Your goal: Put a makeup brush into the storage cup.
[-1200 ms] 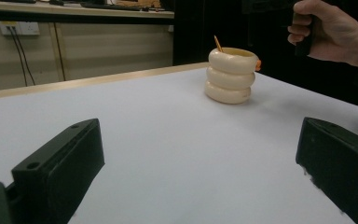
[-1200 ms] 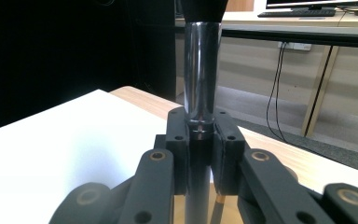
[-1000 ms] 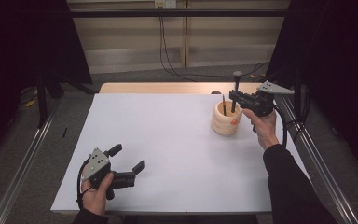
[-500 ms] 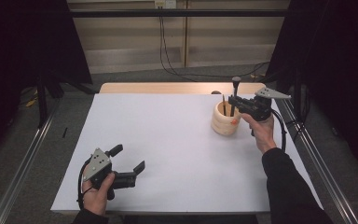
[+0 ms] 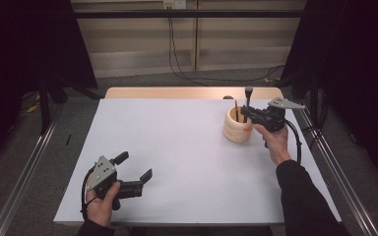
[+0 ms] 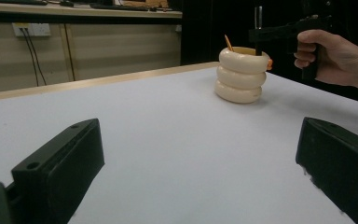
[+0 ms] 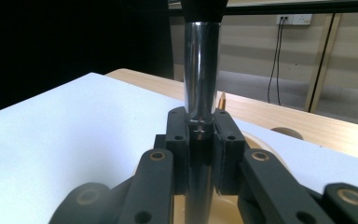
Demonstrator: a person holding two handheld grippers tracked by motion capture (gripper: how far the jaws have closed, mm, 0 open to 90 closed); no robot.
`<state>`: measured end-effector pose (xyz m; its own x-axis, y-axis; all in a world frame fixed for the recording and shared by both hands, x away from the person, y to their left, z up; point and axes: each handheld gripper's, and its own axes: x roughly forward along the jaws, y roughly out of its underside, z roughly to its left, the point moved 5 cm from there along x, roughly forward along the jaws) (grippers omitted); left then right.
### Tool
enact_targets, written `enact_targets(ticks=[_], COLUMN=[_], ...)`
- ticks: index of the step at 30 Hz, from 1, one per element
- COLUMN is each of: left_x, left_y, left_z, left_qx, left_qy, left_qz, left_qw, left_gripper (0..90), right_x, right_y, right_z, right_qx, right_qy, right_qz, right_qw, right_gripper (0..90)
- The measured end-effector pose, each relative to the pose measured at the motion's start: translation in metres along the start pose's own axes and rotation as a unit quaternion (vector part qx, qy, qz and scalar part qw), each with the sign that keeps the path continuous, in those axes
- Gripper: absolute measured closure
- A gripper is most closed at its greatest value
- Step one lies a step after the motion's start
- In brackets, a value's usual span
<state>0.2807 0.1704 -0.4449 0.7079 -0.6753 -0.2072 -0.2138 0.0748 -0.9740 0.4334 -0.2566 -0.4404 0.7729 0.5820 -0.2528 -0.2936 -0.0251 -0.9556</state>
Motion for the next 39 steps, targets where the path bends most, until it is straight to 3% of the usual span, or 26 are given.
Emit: enact_targets(ticks=[11,14,17,22,30,37,39], left_x=[-0.0010,-0.0005,-0.0006,-0.0014,-0.0013,-0.0015,-0.0016], left_y=[0.0005,0.0007,0.0018,0.0007,0.0010,0.0005,0.0006], left_z=[0.0020,0.0022,0.0057,0.0063,0.0057,0.0052,0.0054], left_qx=[0.005,0.003,-0.014,-0.013,-0.014,-0.014,-0.015], left_qy=[-0.006,-0.007,-0.007,-0.009,-0.008,-0.007,-0.006], left_qz=[0.003,0.000,-0.001,-0.007,-0.007,-0.007,-0.005], left_qw=[1.0000,1.0000,0.9999,0.9998,0.9998,0.9999,0.9999], left_gripper=[0.8,0.8,0.9,1.0,1.1,1.1,1.0], right_x=[0.0003,0.0007,0.0008,0.0013,0.0001,0.0010,0.0016], right_y=[0.0046,0.0050,0.0046,0.0051,0.0028,0.0024,0.0016], right_z=[0.0004,-0.0005,-0.0007,-0.0010,-0.0003,0.0008,0.0011], right_qx=[-0.005,0.001,0.002,-0.007,-0.006,-0.009,-0.002], right_qy=[0.003,0.002,0.002,0.005,0.010,0.020,0.018], right_qz=[0.003,0.003,0.002,0.004,-0.007,0.000,-0.004], right_qw=[1.0000,1.0000,1.0000,1.0000,0.9999,0.9998,0.9998], right_gripper=[79.0,78.8,78.7,75.3,53.9,26.7,24.2])
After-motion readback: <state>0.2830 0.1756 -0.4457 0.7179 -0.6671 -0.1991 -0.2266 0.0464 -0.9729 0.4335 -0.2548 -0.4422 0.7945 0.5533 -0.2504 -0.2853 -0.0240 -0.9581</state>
